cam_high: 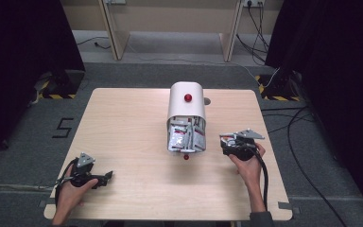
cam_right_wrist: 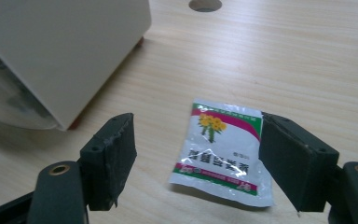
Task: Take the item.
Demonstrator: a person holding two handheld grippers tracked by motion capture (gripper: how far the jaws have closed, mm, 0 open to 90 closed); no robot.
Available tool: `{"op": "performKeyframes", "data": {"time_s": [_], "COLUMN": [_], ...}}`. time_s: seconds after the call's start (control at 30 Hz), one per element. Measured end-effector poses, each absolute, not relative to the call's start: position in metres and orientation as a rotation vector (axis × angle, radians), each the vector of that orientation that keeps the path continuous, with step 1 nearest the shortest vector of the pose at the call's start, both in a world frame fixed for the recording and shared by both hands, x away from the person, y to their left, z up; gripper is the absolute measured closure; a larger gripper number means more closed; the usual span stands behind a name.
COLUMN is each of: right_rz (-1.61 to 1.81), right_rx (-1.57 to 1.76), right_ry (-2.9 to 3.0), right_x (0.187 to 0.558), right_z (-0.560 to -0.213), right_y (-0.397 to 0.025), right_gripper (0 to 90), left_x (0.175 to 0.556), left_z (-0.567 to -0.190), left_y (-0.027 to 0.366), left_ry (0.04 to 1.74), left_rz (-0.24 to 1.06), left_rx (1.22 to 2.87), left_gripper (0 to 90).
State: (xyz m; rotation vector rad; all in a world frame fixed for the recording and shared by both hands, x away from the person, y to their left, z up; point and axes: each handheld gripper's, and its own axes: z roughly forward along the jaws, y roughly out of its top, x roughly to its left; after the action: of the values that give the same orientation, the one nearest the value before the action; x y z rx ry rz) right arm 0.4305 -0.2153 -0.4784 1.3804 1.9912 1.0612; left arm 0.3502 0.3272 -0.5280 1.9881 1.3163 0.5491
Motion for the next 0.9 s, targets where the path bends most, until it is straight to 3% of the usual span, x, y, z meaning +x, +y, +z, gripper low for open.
{"op": "performKeyframes", "data": {"time_s": [0.9], "right_rz": [1.148], "right_rx": [1.278], "right_ry": [2.085], "right_x": [0.386], "right_z": [-0.466], "right_y": [-0.197], "right_gripper": [20.6], "left_x": [0.35], "left_z": [-0.528], "left_y": [0.327], "left_ry": [1.315], "left_rz": [0.548], "left_rx": [1.989], "left_gripper": [0.0]}}
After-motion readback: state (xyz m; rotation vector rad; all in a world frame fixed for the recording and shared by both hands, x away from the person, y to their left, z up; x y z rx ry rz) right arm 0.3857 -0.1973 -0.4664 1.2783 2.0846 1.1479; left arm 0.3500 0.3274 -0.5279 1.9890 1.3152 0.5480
